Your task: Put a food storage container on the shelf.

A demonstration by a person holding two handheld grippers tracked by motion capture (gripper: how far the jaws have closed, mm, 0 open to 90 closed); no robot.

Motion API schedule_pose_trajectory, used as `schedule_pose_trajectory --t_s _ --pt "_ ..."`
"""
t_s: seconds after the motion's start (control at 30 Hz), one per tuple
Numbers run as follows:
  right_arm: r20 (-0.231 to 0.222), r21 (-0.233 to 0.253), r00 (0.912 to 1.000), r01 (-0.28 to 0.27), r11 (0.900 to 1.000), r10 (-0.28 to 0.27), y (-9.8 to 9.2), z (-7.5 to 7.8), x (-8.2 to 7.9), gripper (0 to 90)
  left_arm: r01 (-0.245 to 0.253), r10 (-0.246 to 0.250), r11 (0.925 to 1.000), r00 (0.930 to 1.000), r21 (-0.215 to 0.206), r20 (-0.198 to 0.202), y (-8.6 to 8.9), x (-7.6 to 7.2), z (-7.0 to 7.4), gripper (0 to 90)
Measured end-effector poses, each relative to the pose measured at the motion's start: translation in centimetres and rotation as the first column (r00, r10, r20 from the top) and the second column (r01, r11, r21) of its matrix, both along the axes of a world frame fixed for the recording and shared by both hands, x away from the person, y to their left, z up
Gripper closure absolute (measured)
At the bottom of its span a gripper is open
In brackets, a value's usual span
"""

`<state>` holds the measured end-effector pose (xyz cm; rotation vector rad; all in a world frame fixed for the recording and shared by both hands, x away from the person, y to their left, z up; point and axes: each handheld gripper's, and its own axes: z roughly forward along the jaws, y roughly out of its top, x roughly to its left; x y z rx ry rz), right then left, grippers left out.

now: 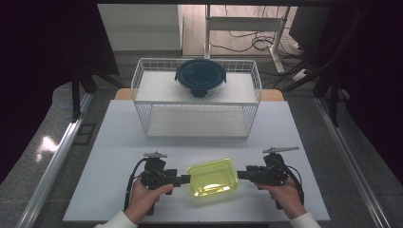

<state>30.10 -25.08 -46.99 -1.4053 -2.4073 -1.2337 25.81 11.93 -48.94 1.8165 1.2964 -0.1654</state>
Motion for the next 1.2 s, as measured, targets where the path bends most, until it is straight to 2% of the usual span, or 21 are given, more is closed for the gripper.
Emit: schedule_pose_trajectory --t_s 0.1,0.23,0.43,0.63,0.73,0.9,1.0,1.1,1.17,1.2 --pt "-0.014 -0.005 0.9999 -0.008 1.000 0.008 0.2 -0.3 0.2 40.4 -0.012 0.012 0.9999 0.9999 -0.003 0.002 0.1 0.0 -0.1 30.5" --pt "-0.044 0.006 0.9990 -0.013 1.000 0.013 0.6 -0.7 0.5 41.8 -0.027 0.027 0.9993 0.9994 -0.024 -0.021 0.0 0.0 -0.6 32.1" --pt "-0.070 -0.004 0.9974 -0.017 1.000 0.017 1.3 -1.3 1.0 44.3 -0.034 0.031 0.9983 0.9982 -0.049 -0.051 -0.1 0.1 -1.3 34.8" --pt "-0.110 0.019 0.9938 -0.019 1.000 0.021 1.6 -1.8 1.4 47.2 -0.037 0.030 0.9965 0.9948 -0.076 -0.097 -0.2 0.1 -2.2 38.8" --pt "-0.130 0.021 0.9914 -0.017 1.000 0.020 1.8 -2.1 1.5 49.4 -0.043 0.029 0.9942 0.9909 -0.099 -0.131 -0.4 0.3 -2.8 43.2" --pt "-0.158 0.041 0.9870 -0.026 0.999 0.032 2.0 -2.5 1.6 55.4 -0.040 0.002 0.9835 0.9777 -0.176 -0.210 -0.6 0.7 -3.8 51.1" --pt "-0.179 0.061 0.9833 -0.024 0.998 0.035 2.0 -2.7 1.6 60.7 -0.034 -0.010 0.9801 0.9753 -0.195 -0.221 -1.0 0.7 -3.9 57.6" --pt "-0.204 0.065 0.9783 -0.022 0.998 0.035 2.0 -2.9 1.5 67.6 -0.043 0.001 0.9822 0.9747 -0.183 -0.224 -1.2 0.7 -3.9 66.3" --pt "-0.220 0.097 0.9750 -0.012 0.995 0.033 1.7 -2.8 1.5 71.8 -0.050 0.001 0.9787 0.9714 -0.199 -0.237 -1.1 0.7 -4.0 69.5" --pt "-0.217 0.098 0.9756 -0.011 0.995 0.032 1.7 -2.7 1.4 72.2 -0.049 -0.002 0.9776 0.9704 -0.205 -0.241 -1.0 0.8 -4.1 70.2"
